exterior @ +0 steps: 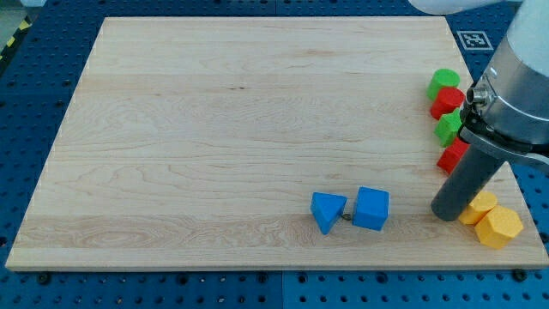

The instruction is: Move the blue triangle along with the blue cube to the left side of the yellow heart

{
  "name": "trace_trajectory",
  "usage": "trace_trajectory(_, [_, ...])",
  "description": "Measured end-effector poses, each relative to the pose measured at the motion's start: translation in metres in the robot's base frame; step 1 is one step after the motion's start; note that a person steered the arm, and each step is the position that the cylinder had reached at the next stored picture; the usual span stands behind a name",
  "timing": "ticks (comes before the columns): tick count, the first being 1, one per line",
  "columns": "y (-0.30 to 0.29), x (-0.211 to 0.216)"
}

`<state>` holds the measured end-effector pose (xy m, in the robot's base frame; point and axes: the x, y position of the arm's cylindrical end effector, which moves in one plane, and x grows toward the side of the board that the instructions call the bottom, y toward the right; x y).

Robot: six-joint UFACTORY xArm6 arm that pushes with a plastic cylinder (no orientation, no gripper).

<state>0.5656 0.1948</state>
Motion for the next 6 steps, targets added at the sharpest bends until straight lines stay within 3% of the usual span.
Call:
trace_trajectory(1, [-0.018,-0.005])
trace_trajectory(4, [-0.148,-0.049])
trace_trajectory(5, [-0.166,-0.032])
trace_trajectory(6, [-0.172,0.014])
